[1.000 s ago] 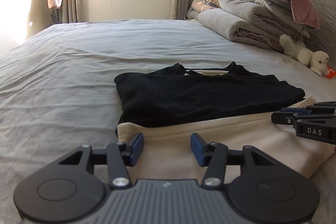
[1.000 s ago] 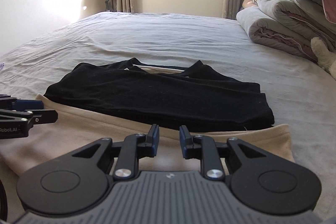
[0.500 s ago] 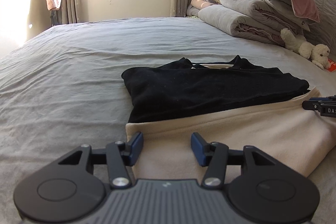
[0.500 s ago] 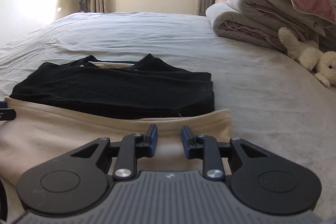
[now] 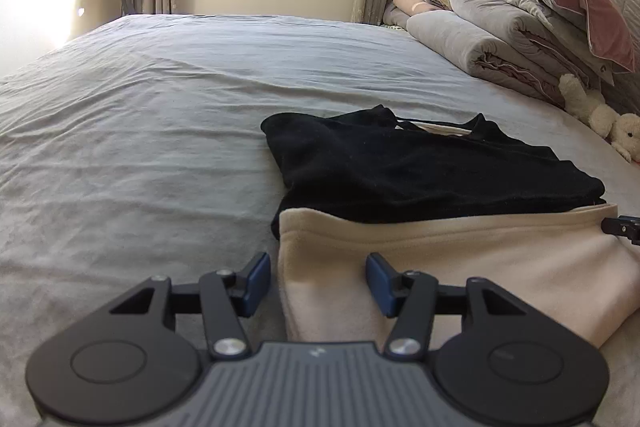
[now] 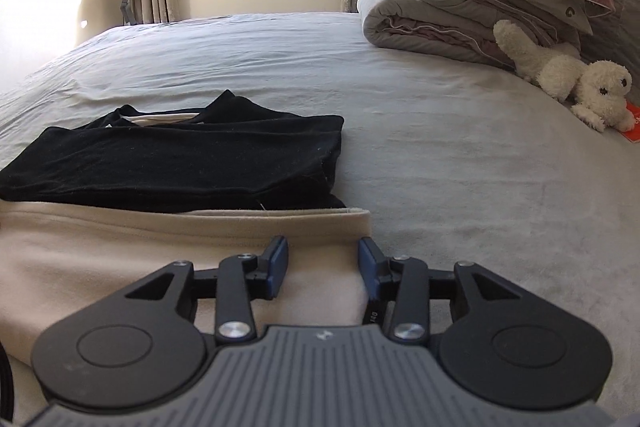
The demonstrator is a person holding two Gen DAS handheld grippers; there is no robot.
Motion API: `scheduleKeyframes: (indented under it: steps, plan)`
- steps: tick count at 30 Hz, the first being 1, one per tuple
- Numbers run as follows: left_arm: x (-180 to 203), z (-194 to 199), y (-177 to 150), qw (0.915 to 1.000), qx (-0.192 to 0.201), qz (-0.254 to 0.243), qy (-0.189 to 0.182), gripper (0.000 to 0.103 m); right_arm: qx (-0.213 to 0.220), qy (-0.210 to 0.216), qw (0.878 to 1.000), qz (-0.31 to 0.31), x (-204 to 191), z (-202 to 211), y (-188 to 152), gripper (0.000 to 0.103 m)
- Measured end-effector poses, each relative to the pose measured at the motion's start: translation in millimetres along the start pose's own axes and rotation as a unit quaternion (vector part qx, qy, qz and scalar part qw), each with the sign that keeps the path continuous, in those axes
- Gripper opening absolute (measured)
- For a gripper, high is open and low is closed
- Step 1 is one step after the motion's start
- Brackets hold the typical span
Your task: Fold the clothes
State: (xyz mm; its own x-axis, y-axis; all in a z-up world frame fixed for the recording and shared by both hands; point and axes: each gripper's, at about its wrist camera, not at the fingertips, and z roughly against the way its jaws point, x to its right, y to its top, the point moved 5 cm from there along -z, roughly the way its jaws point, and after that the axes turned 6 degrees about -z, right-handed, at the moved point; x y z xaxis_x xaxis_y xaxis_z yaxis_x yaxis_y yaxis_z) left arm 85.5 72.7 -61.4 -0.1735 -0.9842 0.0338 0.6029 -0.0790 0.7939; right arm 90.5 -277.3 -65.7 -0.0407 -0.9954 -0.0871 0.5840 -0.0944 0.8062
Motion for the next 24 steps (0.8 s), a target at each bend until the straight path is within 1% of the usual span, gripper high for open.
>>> scheduleKeyframes:
  steps: [2, 3, 4, 6, 8, 11, 13, 18, 24]
  plan:
    - [-8, 6, 4, 0.9997, 0.0, 0.02, -0.016, 0.058, -0.001, 0.02, 1.0, -0.02, 3, 8, 6, 0.045]
    - [-13, 8, 7, 0.9991, -0.004, 0.031, -0.028, 0.062, -0.003, 0.033, 0.999, -0.031, 5, 11, 10, 0.046]
    - [-18, 9, 9, 0.9985, -0.008, 0.039, -0.039, 0.064, -0.005, 0.048, 0.998, -0.042, 8, 14, 13, 0.049]
    - [-28, 9, 15, 0.9976, -0.015, 0.047, -0.05, 0.066, -0.01, 0.064, 0.997, -0.051, 12, 17, 21, 0.052]
    - [-39, 1, 21, 0.9959, -0.03, 0.058, -0.062, 0.066, -0.016, 0.072, 0.996, -0.058, 18, 14, 29, 0.052]
    - [-53, -19, 31, 0.9919, -0.057, 0.078, -0.081, 0.066, -0.033, 0.089, 0.993, -0.072, 27, 2, 42, 0.053]
    - [-60, -32, 37, 0.99, -0.065, 0.086, -0.091, 0.066, -0.037, 0.096, 0.992, -0.072, 31, -8, 50, 0.054]
    - [-69, -62, 55, 0.9856, -0.068, 0.095, -0.122, 0.066, -0.062, 0.117, 0.989, -0.069, 36, -37, 59, 0.056]
    - [-69, -87, 70, 0.9855, -0.06, 0.084, -0.135, 0.065, -0.089, 0.127, 0.986, -0.055, 38, -72, 64, 0.056]
